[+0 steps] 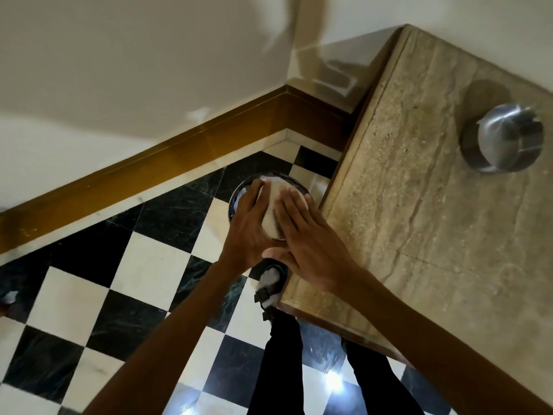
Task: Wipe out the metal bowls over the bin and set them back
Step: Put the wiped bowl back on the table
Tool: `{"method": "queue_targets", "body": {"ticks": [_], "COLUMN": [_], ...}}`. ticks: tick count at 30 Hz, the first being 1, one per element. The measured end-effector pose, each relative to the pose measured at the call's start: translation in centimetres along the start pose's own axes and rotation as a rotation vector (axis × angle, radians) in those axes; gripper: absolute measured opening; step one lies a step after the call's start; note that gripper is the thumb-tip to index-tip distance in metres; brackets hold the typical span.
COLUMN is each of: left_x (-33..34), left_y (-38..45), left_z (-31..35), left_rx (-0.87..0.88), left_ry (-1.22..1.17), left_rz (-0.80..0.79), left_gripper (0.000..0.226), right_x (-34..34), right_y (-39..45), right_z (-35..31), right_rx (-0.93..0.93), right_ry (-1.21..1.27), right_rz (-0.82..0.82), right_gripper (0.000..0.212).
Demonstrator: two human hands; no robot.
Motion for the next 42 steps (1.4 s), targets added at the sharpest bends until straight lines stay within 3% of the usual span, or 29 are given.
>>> {"method": "queue_targets", "body": {"ticks": [2, 6, 8, 10, 12, 14, 16, 18, 19, 22, 26, 29, 32, 37, 42], "left_x": [-0.5, -0.7, -1.2, -1.6, -2.3, -2.9, -2.8, -1.8, -1.2, 1.5, 6.8, 12.5, 15.7, 21.1, 25.0], "left_y": [0.0, 0.0, -0.5, -0.7, -0.2, 0.2, 0.1, 0.1, 0.4, 1.6, 3.5, 5.7, 6.9, 9.5, 14.3], "left_z": [0.2, 1.1, 2.5, 3.8, 5.5, 7.2, 9.3, 11.5, 12.4, 15.1, 19.9, 25.3, 27.6, 30.7, 34.6], "left_rx": [-0.015, -0.036, -0.131, -0.232, -0.37, -0.484, -0.621, -0.731, -0.782, -0.913, -0.802, -0.634, -0.645, -0.721, -0.709], "left_ry": [-0.017, 0.036, -0.077, -0.286, -0.583, -0.945, -1.338, -1.497, -1.479, -1.104, -0.808, -0.764, -0.789, -0.787, -0.759], "left_rz": [0.047, 0.058, 0.175, 0.286, 0.289, 0.205, 0.096, 0.052, 0.044, 0.105, 0.156, 0.103, 0.16, 0.222, 0.333], "left_gripper": [0.123, 0.123, 0.119, 0.109, 0.085, 0.072, 0.073, 0.077, 0.075, 0.069, 0.054, 0.028, 0.029, 0.035, 0.03], "right_x": [-0.4, -0.3, -1.2, -2.3, -2.9, -3.7, -4.1, -4.4, -4.4, -3.7, -2.5, -2.6, -2.3, -2.1, -3.6], "right_y": [0.1, -0.4, -1.0, -2.4, -4.0, -5.2, -6.5, -8.1, -8.9, -11.4, -15.6, -19.5, -21.7, -23.0, -22.1], "right_z": [0.0, 1.0, 1.1, 1.4, 2.4, 3.6, 4.8, 6.0, 6.8, 10.3, 16.4, 23.0, 26.2, 31.4, 37.6], "right_rx": [0.025, -0.034, 0.043, 0.209, 0.335, 0.435, 0.504, 0.505, 0.508, 0.576, 0.77, 0.866, 0.945, 1.127, 1.177], "right_ry": [0.037, -0.014, 0.226, 0.662, 0.984, 1.142, 1.286, 1.381, 1.394, 1.394, 1.429, 1.389, 1.394, 1.33, 1.296], "right_rz": [0.076, -0.105, -0.037, 0.078, 0.172, 0.154, 0.055, 0.041, 0.063, 0.106, 0.107, 0.171, 0.218, 0.33, 0.371], "right_gripper": [0.098, 0.092, 0.087, 0.077, 0.067, 0.068, 0.07, 0.047, 0.036, 0.036, 0.042, 0.043, 0.045, 0.021, 0.011]}}
Point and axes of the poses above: each hand's wrist, its own y-axis towards the middle knuckle, its own x-axis out of the palm, z = x × y, the point moved 1 cm from there along y, towards the middle knuckle, and after that the axes turned 11 degrees about x, right-handed, at the moved point
